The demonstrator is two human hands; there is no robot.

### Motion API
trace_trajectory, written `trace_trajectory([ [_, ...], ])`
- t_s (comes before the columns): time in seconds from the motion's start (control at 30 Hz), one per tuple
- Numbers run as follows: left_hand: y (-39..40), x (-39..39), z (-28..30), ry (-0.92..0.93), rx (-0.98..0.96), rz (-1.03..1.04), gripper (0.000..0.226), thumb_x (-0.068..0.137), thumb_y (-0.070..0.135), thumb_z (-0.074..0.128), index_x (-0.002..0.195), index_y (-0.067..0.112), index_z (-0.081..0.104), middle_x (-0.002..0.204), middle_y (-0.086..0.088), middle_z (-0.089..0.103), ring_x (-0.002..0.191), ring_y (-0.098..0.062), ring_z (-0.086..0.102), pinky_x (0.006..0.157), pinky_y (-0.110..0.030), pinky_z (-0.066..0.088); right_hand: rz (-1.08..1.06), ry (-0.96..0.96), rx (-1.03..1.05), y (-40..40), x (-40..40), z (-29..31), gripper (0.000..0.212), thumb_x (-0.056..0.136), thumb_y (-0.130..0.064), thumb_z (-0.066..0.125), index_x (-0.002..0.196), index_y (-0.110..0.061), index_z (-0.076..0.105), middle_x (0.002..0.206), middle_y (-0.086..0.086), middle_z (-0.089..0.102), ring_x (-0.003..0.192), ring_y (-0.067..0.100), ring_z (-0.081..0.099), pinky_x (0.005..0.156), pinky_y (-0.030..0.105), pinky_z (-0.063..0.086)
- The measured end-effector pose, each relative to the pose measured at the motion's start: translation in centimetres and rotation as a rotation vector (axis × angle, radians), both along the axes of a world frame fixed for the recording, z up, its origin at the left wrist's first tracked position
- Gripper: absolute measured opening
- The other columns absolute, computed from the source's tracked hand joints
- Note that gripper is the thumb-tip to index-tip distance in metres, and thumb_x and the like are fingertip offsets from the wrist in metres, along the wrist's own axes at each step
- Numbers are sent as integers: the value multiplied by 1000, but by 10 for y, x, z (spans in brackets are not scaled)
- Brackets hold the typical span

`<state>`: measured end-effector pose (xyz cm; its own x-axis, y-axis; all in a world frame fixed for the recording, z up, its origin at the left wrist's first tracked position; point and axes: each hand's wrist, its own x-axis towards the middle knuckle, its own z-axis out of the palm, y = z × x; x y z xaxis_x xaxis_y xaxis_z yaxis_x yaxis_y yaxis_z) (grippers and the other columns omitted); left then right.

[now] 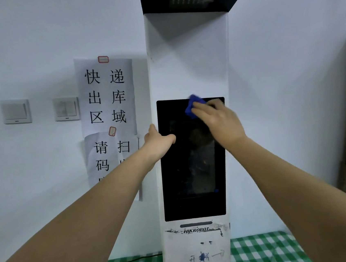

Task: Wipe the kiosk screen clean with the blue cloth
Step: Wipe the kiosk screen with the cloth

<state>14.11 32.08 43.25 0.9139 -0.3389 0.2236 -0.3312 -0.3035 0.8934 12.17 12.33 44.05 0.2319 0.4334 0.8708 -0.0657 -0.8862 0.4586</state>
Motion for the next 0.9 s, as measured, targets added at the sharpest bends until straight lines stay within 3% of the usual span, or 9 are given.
trace_trajectory([
  [0.07, -2, -3, 0, -5, -22, -1, 81, 91, 16, 48, 154, 21, -2, 160, -5, 8, 144, -26, 21, 110, -37, 26, -6, -59, 213, -1, 1, -3, 50, 61, 15, 71, 108, -1, 69, 111, 8, 69, 86, 36, 62, 48, 34, 52],
  [0.13, -3, -4, -1, -18, -43, 15, 80, 91, 16, 47, 154, 22, -1, 160, -4, 9, 143, -25, 24, 102, -31, 29, 29, -84, 327, 13, 9, -11, 54, 59, 16, 73, 110, -1, 68, 111, 10, 68, 86, 36, 62, 50, 33, 52],
  [0.23, -6, -3, -4, -28, -64, 41, 79, 92, 17, 47, 154, 23, -1, 160, -4, 9, 143, -23, 25, 92, -26, 26, 52, -7, 210, 33, 15, -21, 45, 64, 12, 65, 107, 0, 69, 112, 10, 68, 84, 36, 62, 49, 33, 52],
  [0.37, -8, -2, -2, -13, -55, 44, 82, 90, 17, 49, 154, 23, -3, 160, -6, 11, 142, -27, 26, 101, -31, 31, -27, 11, -75, 14, 1, -9, 37, 75, 0, 45, 100, -4, 73, 108, 7, 71, 79, 32, 65, 49, 31, 51],
  [0.47, -9, -3, 1, 3, -22, 35, 84, 90, 17, 49, 154, 22, -6, 160, -6, 9, 143, -29, 24, 110, -39, 28, -58, -44, 117, -5, -4, 1, 37, 70, 8, 61, 102, -4, 71, 109, 5, 70, 82, 33, 63, 47, 31, 51],
  [0.57, -7, -2, 3, 23, 16, 19, 88, 89, 14, 49, 153, 23, -10, 160, -6, 6, 143, -29, 22, 110, -39, 28, -41, -67, 296, 6, 2, -6, 56, 55, 18, 76, 108, 0, 69, 109, 9, 69, 85, 35, 62, 48, 31, 49],
  [0.8, -10, -1, 0, 11, 67, 67, 89, 89, 19, 50, 153, 25, -11, 160, -6, 1, 143, -29, 21, 110, -39, 28, -70, 52, 10, 6, -8, -6, 56, 50, 17, 78, 102, -1, 71, 108, 9, 70, 82, 34, 64, 49, 31, 50],
  [0.9, -13, 0, 2, -12, 93, 119, 88, 87, 26, 51, 153, 22, -7, 157, -6, 5, 143, -30, 20, 113, -43, 27, -61, 2, 184, 4, -6, -4, 55, 53, 15, 79, 104, -1, 70, 110, 8, 69, 84, 34, 63, 47, 30, 48],
])
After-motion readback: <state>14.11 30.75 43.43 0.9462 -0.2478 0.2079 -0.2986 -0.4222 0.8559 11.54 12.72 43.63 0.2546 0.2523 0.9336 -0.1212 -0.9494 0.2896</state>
